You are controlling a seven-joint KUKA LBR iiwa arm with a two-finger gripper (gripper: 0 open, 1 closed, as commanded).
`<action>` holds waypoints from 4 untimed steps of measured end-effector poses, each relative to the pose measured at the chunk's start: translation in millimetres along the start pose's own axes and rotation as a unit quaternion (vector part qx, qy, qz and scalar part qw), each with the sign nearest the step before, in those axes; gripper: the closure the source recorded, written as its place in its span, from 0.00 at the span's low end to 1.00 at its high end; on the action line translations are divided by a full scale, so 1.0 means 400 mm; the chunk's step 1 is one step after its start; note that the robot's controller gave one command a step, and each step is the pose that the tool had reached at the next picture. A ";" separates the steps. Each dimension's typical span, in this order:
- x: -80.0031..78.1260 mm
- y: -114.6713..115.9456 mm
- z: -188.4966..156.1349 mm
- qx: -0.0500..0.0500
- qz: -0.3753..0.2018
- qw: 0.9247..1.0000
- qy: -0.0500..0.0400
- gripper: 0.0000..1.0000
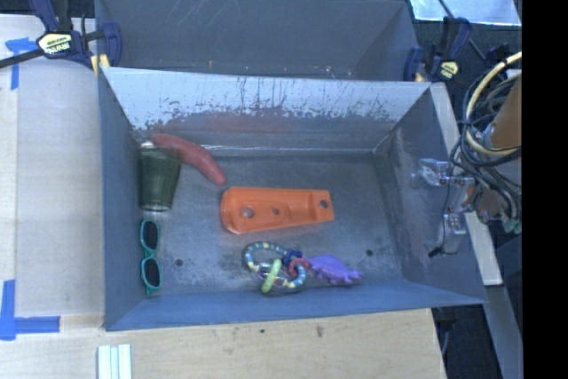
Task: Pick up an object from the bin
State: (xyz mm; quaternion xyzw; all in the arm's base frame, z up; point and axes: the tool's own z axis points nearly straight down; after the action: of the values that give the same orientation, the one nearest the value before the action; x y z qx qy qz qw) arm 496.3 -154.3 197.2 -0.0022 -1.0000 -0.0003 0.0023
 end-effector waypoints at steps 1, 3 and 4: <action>-0.003 0.002 -0.010 0.001 -0.002 1.000 -0.003 0.00; -0.067 0.103 0.230 0.001 -0.120 0.993 -0.004 0.00; -0.057 0.123 0.269 0.001 -0.167 0.986 -0.003 0.00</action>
Offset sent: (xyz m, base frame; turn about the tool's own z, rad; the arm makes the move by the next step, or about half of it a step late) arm 0.0202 0.0300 -0.1021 -0.0618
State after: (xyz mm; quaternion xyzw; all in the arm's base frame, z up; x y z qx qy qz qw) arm 518.8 -105.1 89.4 0.1649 -0.9863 0.0006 -0.0013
